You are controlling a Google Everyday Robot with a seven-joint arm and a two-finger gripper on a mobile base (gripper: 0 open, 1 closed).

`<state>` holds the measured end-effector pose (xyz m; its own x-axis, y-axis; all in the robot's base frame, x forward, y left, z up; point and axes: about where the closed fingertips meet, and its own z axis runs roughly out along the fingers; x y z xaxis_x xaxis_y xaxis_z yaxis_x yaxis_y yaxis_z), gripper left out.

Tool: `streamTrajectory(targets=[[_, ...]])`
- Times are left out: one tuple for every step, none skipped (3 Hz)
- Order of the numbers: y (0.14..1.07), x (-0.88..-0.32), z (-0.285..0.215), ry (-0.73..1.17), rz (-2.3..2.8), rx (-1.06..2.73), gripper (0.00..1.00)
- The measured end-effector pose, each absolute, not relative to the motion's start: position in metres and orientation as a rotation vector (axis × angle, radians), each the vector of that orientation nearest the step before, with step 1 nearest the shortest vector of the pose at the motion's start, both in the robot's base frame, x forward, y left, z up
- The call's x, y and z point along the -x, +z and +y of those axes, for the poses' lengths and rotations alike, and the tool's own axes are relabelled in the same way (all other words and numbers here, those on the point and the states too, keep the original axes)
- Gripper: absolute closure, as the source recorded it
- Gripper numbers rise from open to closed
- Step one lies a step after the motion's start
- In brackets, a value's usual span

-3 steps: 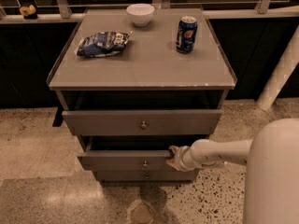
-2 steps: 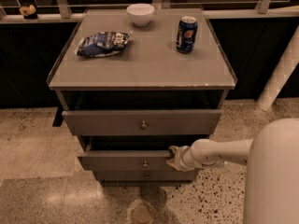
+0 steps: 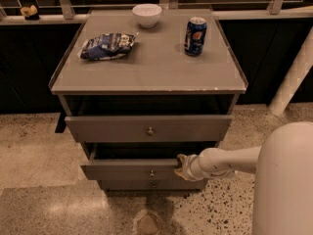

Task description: Open middle drawer

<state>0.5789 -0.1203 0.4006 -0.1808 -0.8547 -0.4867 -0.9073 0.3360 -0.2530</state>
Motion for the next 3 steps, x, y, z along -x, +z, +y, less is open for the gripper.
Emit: streamTrajectory(targets=[[0.395, -0.568, -0.119, 0.13, 2.043, 1.558, 1.0], [0.399, -0.568, -0.119, 0.13, 2.042, 1.558, 1.0], [0.392, -0.552, -0.121, 0.114, 2.033, 1.567, 1.0]])
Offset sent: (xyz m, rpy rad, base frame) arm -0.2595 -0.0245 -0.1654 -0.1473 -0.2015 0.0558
